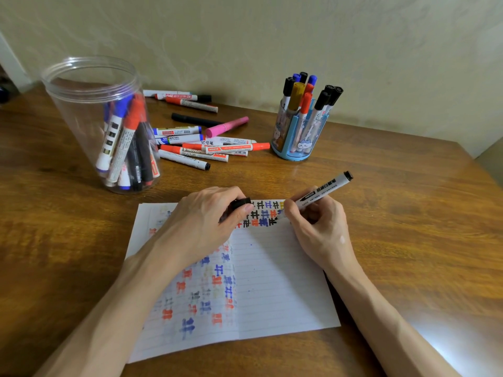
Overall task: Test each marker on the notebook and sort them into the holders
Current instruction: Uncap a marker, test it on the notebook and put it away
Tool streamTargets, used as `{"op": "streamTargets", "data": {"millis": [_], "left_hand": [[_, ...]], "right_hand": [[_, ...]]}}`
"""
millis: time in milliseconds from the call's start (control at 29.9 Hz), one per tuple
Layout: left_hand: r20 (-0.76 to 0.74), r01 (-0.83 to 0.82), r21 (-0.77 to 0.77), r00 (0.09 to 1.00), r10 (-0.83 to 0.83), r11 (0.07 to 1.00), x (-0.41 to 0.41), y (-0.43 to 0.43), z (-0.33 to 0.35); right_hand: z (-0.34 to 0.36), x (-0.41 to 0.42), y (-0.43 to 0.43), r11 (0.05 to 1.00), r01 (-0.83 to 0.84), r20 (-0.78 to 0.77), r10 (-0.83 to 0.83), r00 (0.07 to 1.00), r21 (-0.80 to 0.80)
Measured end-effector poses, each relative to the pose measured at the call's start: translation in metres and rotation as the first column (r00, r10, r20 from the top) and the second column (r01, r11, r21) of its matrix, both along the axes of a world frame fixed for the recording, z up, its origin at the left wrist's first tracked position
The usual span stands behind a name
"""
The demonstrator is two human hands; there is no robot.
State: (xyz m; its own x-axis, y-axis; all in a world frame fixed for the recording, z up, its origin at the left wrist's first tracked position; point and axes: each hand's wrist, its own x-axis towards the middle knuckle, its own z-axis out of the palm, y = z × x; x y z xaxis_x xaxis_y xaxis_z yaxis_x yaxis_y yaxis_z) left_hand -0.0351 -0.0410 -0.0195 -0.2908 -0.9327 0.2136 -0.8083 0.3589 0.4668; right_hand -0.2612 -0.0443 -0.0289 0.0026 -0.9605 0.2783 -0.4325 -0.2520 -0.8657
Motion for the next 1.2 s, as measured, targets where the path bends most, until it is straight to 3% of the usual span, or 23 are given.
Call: {"op": "streamTargets", "data": {"millis": [401, 602, 836, 1204], "left_hand": [[-0.050, 0.018, -0.025, 0.999, -0.019, 1.000, 0.000, 0.002, 0.001], [-0.179, 0.065, -0.069, 0.981, -0.077, 0.995, -0.004, 0.002, 0.005], [-0.246, 0.075, -0.023, 0.966, -0.078, 0.997, -0.004, 0.004, 0.007], [-0.318, 0.090, -0.017, 0.944, -0.090, 0.996, -0.006, 0.006, 0.009]], "right_hand": [[-0.001, 0.000, 0.001, 0.999, -0.033, -0.033, 0.033, 0.999, 0.001], [0.004, -0.001, 0.000, 1.000, -0.010, 0.165, 0.010, 0.986, -0.001], [0.012, -0.006, 0.003, 0.989, -0.130, 0.387, 0.094, 0.917, 0.068], [0.015, -0.006, 0.004, 0.970, -0.231, 0.474, 0.170, 0.864, 0.073]]}}
